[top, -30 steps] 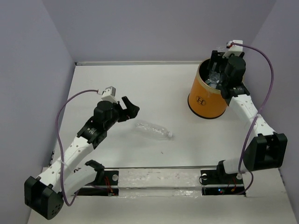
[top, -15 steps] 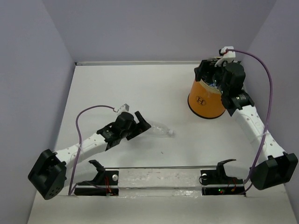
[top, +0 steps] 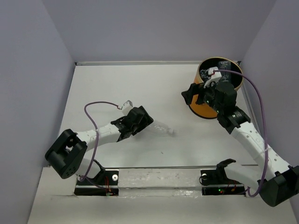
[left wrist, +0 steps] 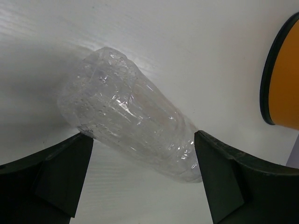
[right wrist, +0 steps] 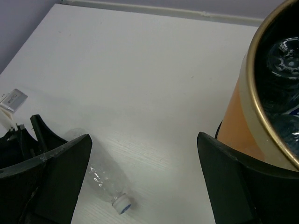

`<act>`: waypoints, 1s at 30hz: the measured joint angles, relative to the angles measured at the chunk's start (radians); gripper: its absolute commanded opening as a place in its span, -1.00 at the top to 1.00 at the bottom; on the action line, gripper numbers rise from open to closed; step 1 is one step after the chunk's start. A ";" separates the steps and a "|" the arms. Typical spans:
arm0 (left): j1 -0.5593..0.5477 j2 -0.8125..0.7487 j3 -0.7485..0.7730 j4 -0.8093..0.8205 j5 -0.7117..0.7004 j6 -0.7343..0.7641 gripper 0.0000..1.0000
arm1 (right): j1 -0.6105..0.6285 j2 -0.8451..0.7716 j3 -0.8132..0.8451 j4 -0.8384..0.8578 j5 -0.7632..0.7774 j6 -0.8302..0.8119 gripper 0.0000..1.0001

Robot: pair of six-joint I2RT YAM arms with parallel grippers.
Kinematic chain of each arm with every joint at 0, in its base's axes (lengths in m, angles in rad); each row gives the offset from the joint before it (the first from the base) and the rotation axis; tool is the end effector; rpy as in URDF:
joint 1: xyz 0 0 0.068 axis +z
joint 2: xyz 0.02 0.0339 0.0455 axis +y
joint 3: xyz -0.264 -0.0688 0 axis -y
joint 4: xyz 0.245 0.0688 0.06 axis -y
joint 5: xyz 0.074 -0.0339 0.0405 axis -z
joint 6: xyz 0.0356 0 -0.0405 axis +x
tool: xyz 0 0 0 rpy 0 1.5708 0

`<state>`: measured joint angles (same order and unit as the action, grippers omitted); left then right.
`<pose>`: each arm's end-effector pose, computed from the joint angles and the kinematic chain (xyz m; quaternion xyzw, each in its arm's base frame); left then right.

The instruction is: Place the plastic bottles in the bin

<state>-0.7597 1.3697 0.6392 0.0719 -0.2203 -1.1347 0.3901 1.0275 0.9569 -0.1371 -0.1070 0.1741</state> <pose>0.2053 -0.1843 0.1868 -0.2139 0.8677 -0.2978 0.3358 0.2198 0.0945 0.3595 -0.1171 0.7673 0.2150 0.5927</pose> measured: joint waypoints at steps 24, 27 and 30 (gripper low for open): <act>0.000 0.246 0.233 0.061 -0.172 0.221 0.09 | 0.045 -0.194 -0.093 -0.020 -0.105 0.070 -0.83; 0.000 0.230 0.298 0.042 -0.189 0.289 0.09 | 0.051 -0.223 -0.142 -0.012 -0.130 0.101 -0.70; 0.000 0.183 0.401 0.029 -0.208 0.364 0.09 | 0.056 -0.245 -0.252 -0.004 -0.126 0.159 -0.47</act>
<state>-0.7597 1.5532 1.0405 0.1009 -0.4278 -0.7712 0.4465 0.7822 0.7052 -0.1410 -0.2325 0.3328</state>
